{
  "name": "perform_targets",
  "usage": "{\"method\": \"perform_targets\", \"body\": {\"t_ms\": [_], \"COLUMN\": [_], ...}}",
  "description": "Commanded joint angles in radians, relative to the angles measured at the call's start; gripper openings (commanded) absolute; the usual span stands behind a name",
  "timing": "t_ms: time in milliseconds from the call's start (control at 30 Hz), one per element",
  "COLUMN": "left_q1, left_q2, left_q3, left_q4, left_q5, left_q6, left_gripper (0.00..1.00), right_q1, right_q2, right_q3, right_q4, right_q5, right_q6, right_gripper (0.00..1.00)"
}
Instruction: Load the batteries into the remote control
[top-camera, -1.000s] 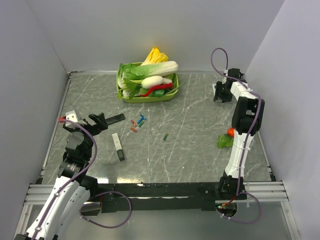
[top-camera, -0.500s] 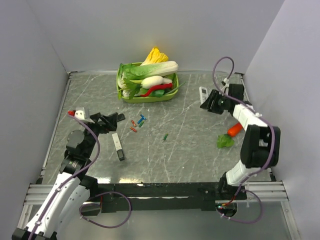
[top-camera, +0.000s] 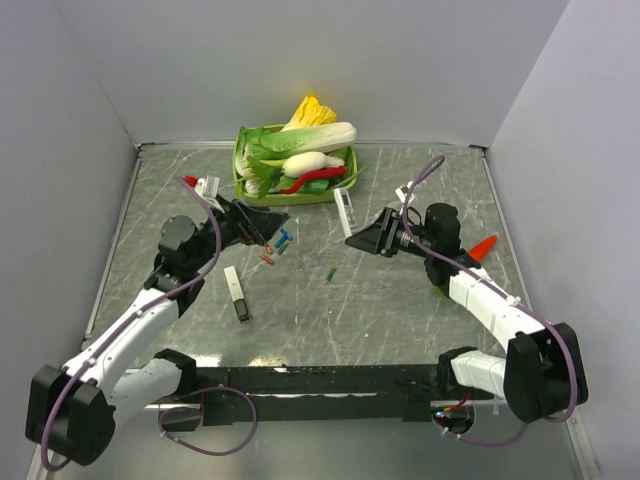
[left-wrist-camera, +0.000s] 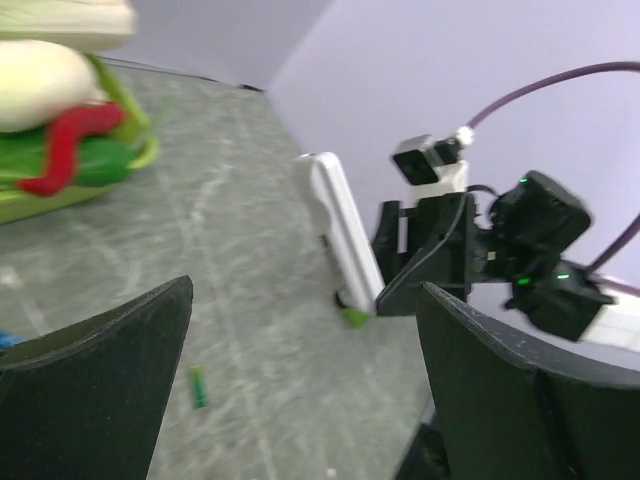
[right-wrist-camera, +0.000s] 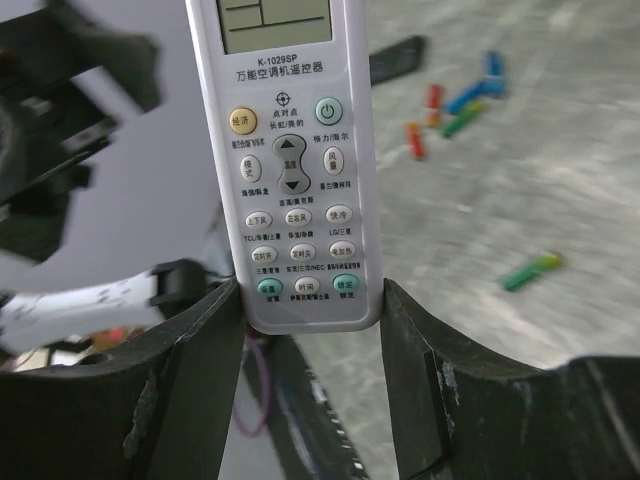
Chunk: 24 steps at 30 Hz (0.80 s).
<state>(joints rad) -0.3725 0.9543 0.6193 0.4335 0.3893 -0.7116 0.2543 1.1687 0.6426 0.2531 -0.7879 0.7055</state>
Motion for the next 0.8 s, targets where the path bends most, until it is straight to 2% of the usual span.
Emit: {"method": "perform_targets", "body": {"t_ms": [0,233,367,500,700,767], "left_q1": [-0.045,-0.129,-0.151,-0.154,-0.166,-0.171], "left_q2": [0.07,0.173,0.198,0.202,0.219,0.225], "left_q3": [0.063,0.112,0.126,0.111,0.105,0.106], "left_q4": [0.252,0.323,0.294,0.326,0.358,0.352], "left_q5": [0.102,0.083,0.049,0.04,0.08,0.102], "left_q6": [-0.176,-0.216,-0.177,-0.216,-0.29,-0.304], "left_gripper": [0.97,0.97,0.97,0.97,0.99,0.95], "right_q1": [0.074,0.19,0.23,0.258,0.283,0.289], "right_q2": [-0.041,-0.047,-0.032,-0.017,-0.004,0.002], "right_q3": [-0.026,-0.017,-0.026,-0.027,-0.02,-0.026], "right_q4": [0.303,0.386,0.463,0.515,0.512,0.511], "right_q5": [-0.077,-0.085,-0.086,-0.091,-0.088,-0.085], "right_q6": [0.173,0.233,0.279,0.316,0.308,0.307], "right_gripper": [0.0,0.0,0.0,0.0,0.0,0.0]}}
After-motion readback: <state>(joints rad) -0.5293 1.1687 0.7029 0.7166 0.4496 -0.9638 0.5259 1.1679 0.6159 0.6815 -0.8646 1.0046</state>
